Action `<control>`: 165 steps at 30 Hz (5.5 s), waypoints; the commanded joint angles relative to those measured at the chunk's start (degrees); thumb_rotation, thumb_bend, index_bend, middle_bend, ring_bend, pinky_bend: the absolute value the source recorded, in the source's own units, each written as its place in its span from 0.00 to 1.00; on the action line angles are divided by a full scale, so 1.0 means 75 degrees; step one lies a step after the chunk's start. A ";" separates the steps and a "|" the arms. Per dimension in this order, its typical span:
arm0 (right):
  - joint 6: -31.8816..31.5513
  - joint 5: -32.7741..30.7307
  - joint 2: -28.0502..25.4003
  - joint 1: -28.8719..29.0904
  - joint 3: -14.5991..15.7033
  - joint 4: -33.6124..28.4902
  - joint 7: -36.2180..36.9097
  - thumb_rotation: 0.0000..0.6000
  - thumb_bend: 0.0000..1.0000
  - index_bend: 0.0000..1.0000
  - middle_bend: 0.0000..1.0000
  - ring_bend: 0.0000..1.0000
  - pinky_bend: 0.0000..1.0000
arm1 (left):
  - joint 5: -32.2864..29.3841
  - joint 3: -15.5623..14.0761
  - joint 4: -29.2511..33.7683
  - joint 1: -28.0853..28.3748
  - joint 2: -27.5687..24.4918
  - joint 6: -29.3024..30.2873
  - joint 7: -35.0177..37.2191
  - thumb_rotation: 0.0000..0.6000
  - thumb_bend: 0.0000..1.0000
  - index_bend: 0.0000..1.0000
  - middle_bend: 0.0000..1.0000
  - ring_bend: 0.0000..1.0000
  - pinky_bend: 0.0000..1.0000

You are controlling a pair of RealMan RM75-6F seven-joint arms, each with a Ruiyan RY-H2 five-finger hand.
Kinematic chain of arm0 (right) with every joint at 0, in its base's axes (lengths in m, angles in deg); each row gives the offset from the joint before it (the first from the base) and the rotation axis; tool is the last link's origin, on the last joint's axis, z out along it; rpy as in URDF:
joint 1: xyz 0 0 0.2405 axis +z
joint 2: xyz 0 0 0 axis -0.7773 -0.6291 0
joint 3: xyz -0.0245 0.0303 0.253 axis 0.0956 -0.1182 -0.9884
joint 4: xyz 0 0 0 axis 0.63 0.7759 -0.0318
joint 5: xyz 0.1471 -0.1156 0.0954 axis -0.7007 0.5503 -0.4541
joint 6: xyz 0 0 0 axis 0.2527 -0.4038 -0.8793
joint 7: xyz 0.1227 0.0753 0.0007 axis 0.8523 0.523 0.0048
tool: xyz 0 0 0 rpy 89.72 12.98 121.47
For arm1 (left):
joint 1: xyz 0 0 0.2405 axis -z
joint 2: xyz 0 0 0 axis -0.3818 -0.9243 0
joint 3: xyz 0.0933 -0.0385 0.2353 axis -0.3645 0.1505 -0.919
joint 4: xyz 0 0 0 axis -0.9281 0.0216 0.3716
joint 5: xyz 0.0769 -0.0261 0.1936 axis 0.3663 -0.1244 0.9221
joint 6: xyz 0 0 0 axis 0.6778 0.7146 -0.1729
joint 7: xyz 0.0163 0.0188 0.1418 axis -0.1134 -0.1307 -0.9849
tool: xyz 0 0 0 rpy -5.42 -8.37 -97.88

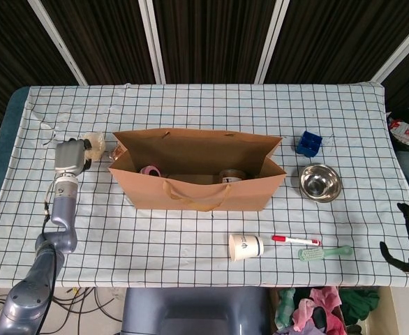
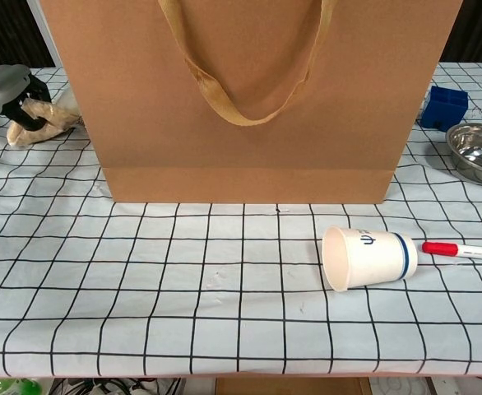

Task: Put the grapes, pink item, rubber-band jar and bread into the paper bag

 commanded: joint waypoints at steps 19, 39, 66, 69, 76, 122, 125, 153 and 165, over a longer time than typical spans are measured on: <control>0.0010 0.0062 -0.0013 0.0017 0.0012 -0.0023 0.0041 1.00 0.30 0.10 0.09 0.19 0.33 | -0.0046 0.0458 0.1475 -0.0539 -0.1093 0.3053 0.1458 1.00 0.52 0.69 0.66 0.47 0.62; -0.0053 0.0079 -0.0022 0.0003 -0.0013 -0.0063 0.0105 1.00 0.30 0.10 0.09 0.19 0.33 | 0.2041 0.0571 0.9871 -0.1924 -0.4496 0.7549 0.0682 1.00 0.52 0.69 0.66 0.47 0.62; -0.0090 0.0051 -0.0026 -0.0014 -0.0037 -0.0050 0.0149 1.00 0.30 0.10 0.09 0.19 0.33 | 0.2447 0.0345 1.3670 -0.0962 -0.5544 0.4796 -0.2300 1.00 0.50 0.66 0.60 0.43 0.62; -0.0086 0.0047 -0.0029 -0.0016 -0.0036 -0.0053 0.0161 1.00 0.30 0.10 0.09 0.19 0.33 | 0.2228 0.0437 1.3604 -0.0865 -0.5409 0.4697 -0.2480 1.00 0.50 0.66 0.60 0.43 0.62; -0.0088 0.0041 -0.0023 -0.0014 -0.0041 -0.0046 0.0135 1.00 0.30 0.10 0.09 0.19 0.33 | 0.1359 0.0726 1.3532 -0.0461 -0.5095 0.4150 -0.2967 1.00 0.50 0.64 0.60 0.42 0.62; -0.0110 0.0058 0.0006 -0.0020 -0.0032 -0.0041 0.0063 1.00 0.30 0.10 0.09 0.19 0.33 | 0.2924 -0.0936 1.2133 -0.3409 -0.7178 0.6315 -0.1231 1.00 0.09 0.19 0.13 0.00 0.16; -0.0111 0.0057 0.0010 -0.0018 -0.0033 -0.0041 0.0047 1.00 0.30 0.10 0.09 0.19 0.33 | 0.2772 -0.1037 1.1568 -0.3388 -0.6976 0.6019 -0.0822 1.00 0.09 0.19 0.13 0.00 0.16; -0.0107 0.0033 0.0016 -0.0022 -0.0037 -0.0043 0.0012 1.00 0.30 0.10 0.09 0.19 0.33 | 0.0655 -0.0505 0.7417 -0.1109 -0.4230 0.1523 -0.0759 1.00 0.05 0.15 0.10 0.00 0.12; -0.0068 0.0022 0.0015 -0.0011 -0.0039 -0.0008 0.0072 1.00 0.30 0.11 0.09 0.19 0.33 | -0.0210 -0.0218 0.6569 -0.0439 -0.3315 0.0597 -0.1436 1.00 0.05 0.13 0.06 0.00 0.12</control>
